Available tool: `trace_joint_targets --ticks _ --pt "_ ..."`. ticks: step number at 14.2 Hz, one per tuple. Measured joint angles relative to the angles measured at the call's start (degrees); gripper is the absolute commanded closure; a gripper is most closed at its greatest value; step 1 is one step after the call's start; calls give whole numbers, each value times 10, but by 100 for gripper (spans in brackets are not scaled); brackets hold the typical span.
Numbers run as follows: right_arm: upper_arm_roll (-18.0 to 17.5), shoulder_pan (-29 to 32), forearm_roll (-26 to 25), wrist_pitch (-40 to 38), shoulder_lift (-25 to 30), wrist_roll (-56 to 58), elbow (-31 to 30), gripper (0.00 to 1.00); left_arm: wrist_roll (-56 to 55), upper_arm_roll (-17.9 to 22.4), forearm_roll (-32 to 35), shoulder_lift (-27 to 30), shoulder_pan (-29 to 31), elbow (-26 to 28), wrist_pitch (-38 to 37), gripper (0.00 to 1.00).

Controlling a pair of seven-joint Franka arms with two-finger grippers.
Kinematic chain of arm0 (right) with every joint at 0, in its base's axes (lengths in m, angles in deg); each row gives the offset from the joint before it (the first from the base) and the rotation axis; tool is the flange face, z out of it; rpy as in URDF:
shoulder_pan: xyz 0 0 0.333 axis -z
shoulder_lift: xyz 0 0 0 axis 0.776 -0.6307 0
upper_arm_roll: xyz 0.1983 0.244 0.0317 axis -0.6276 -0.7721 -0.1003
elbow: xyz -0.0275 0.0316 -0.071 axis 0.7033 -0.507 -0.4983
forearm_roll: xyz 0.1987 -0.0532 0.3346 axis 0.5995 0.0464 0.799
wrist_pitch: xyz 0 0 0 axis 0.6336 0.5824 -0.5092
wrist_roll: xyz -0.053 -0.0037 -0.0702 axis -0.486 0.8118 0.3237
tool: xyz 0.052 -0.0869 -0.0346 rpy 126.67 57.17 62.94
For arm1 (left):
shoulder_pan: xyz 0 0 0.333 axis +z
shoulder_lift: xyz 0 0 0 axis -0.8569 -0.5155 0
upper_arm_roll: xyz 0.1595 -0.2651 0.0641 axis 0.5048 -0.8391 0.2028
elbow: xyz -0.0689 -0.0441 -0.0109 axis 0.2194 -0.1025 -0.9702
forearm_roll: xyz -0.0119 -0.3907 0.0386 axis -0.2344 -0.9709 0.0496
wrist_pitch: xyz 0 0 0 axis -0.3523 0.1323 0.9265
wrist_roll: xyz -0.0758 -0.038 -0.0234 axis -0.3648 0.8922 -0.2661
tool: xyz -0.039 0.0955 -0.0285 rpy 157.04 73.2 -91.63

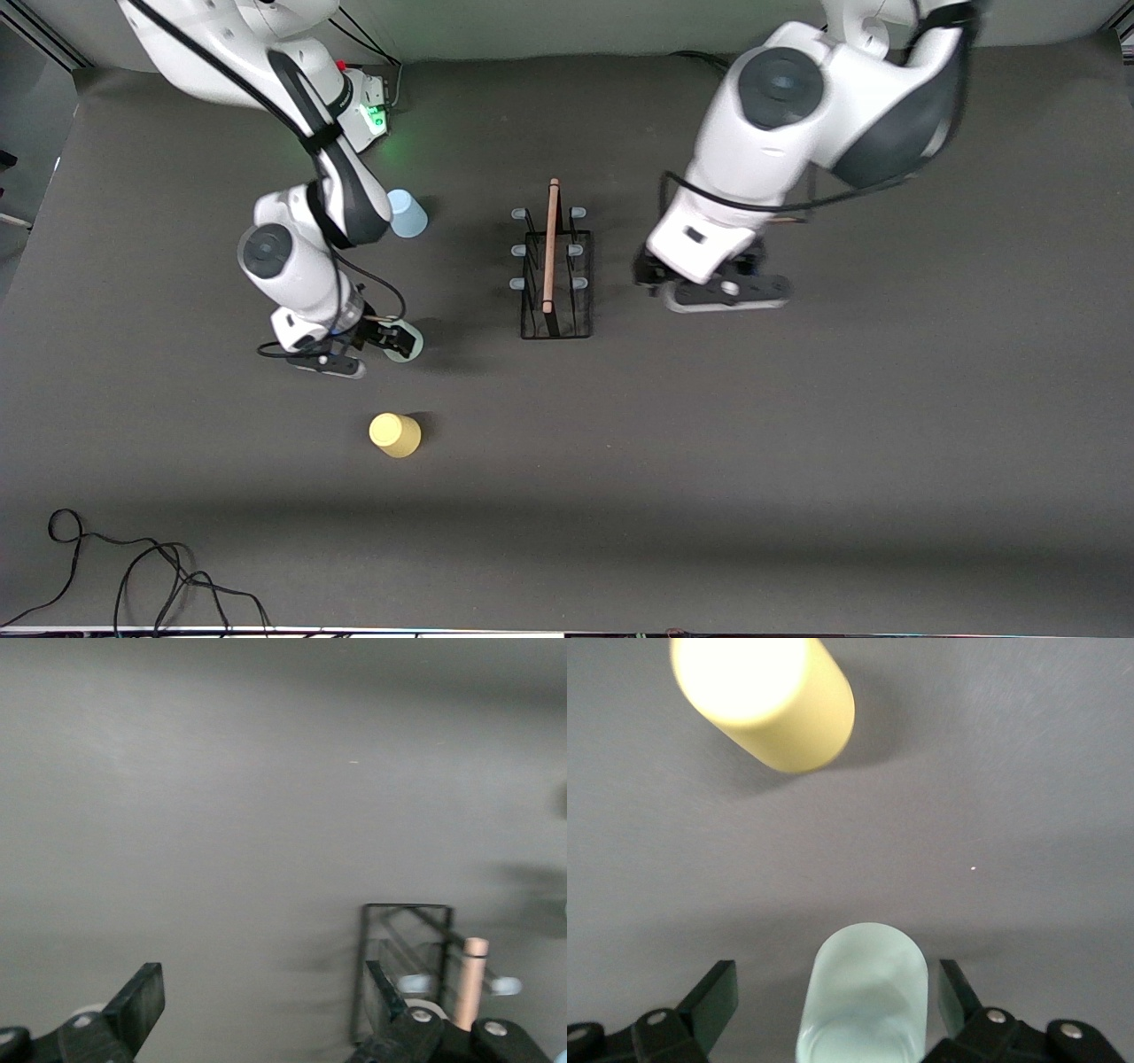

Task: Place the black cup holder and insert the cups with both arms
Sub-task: 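Grasp the green cup with the right gripper while the left gripper returns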

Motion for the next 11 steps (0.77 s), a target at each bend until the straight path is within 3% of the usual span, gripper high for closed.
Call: trace_joint_targets --ticks 4,5,6,7,11 --pt "0 -3 0 7 -12 0 -22 0 147 2 -1 32 90 2 -74 0" --pt "0 -3 0 6 -8 0 -29 5 200 2 -2 41 117 4 -94 0" --pt "0 -4 0 6 -5 0 -37 66 250 3 -2 51 147 8 -107 0" --pt "0 -6 0 6 0 0 -43 100 294 4 -2 62 179 16 -111 0" --pt "0 -7 0 -9 26 0 -54 100 396 6 -4 96 280 41 -108 0"
